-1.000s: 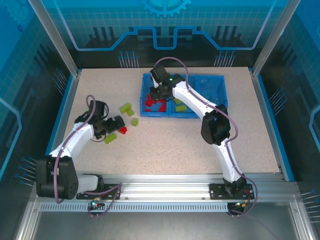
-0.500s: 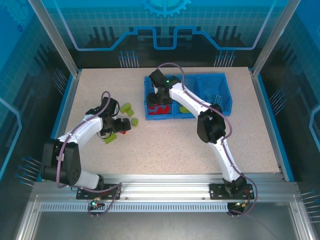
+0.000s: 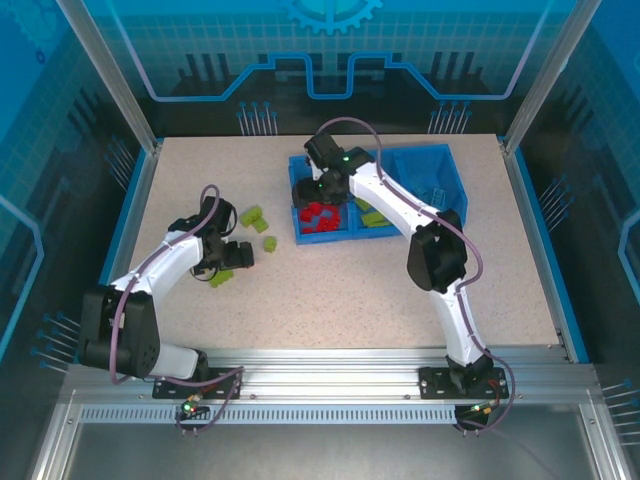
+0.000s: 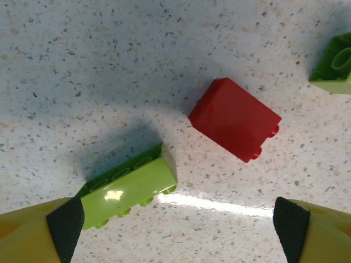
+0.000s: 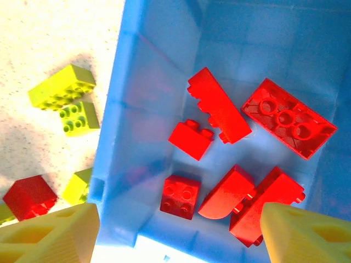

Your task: Sort the legos into containers by color

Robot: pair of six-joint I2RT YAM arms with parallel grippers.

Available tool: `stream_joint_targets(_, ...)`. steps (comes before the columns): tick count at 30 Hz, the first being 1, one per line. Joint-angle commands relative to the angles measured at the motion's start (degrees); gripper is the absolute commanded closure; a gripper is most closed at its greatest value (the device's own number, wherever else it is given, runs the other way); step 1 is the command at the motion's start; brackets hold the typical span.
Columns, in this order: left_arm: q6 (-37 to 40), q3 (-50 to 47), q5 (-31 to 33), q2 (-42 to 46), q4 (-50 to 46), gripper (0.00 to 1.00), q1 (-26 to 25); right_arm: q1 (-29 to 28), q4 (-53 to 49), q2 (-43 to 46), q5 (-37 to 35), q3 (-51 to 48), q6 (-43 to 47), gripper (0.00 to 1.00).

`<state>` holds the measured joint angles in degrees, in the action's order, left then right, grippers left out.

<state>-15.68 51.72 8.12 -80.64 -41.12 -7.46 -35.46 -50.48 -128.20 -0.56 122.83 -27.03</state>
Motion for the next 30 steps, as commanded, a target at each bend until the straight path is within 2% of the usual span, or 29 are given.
stream_joint_targets(1, 2.55, 0.02, 1.96, -1.48, -2.22, 0.10, -0.18, 1.08, 1.43, 3.21, 2.40, -0.83, -1.57, 0.21)
stream_joint_targets(5, 2.56, 0.04, 3.74, -4.03, -1.64, 0.21, -0.09, 1.84, 1.22, 4.25, 2.50, -0.81, -1.63, 0.20)
stream_joint_targets(9, 3.45, 0.58, 4.09, -5.32, -1.37, 0.20, -0.09, 2.91, 0.70, 5.40, 2.49, -1.57, -1.24, 0.20)
stream_joint_targets(14, 8.39, 3.46, 3.75, -7.49, -2.35, 0.22, -0.09, 4.81, 0.73, 6.95, 2.99, -3.24, -0.39, 0.19)
stream_joint_targets(17, 13.22, 4.43, 2.96, -8.03, -2.66, 0.22, -0.11, 6.00, 0.99, 7.35, 4.04, -3.89, 0.00, 0.19)
stream_joint_targets(23, 24.52, 2.87, 5.66, -6.21, -5.08, 0.18, -0.13, 8.42, 1.06, 7.20, 5.04, -4.79, 0.48, 0.18)
stream_joint_targets(30, 30.68, -1.26, 2.40, -3.21, -1.80, 0.17, -0.11, 11.07, 3.29, 8.99, 5.74, -8.86, -0.72, 0.18)
